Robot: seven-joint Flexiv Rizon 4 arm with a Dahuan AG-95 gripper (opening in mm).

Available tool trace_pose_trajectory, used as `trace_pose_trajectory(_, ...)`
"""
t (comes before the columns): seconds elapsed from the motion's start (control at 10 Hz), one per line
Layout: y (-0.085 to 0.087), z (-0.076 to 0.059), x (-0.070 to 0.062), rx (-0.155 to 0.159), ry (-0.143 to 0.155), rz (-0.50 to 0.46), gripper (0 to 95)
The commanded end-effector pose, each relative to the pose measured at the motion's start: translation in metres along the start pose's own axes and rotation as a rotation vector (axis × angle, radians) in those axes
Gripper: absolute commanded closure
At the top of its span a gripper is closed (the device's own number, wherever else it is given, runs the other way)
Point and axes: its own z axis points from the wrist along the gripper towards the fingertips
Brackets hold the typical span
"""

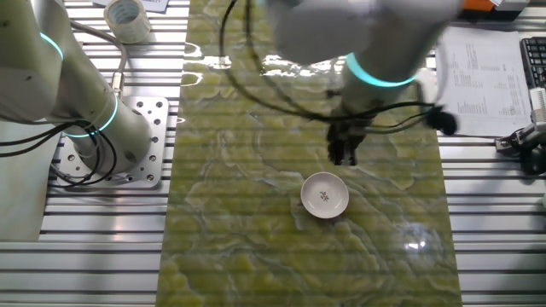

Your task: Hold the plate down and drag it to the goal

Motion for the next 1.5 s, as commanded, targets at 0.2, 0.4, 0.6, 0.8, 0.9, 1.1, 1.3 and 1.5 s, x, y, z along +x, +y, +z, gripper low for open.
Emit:
trace_pose_trajectory(0.2, -0.003, 0.007, 0.006, 0.001, -0.013, -0.015, 57.0)
trace_pose_trajectory(0.4, -0.005, 0.015, 0.005, 0.019, -0.012, -0.016, 57.0)
trace_pose_trajectory(0.6, -0.007, 0.020, 0.005, 0.058, -0.008, -0.027, 76.0)
trace_pose_trajectory(0.8, -0.010, 0.023, 0.004, 0.060, -0.010, -0.027, 76.0)
trace_pose_trajectory(0.9, -0.012, 0.025, 0.004, 0.060, -0.012, -0.027, 76.0)
trace_pose_trajectory(1.1, -0.012, 0.028, 0.005, 0.062, -0.014, -0.024, 76.0)
trace_pose_trajectory(1.3, -0.013, 0.032, 0.004, 0.064, -0.015, -0.024, 76.0)
trace_pose_trajectory(1.5, -0.013, 0.032, 0.004, 0.067, -0.014, -0.022, 76.0)
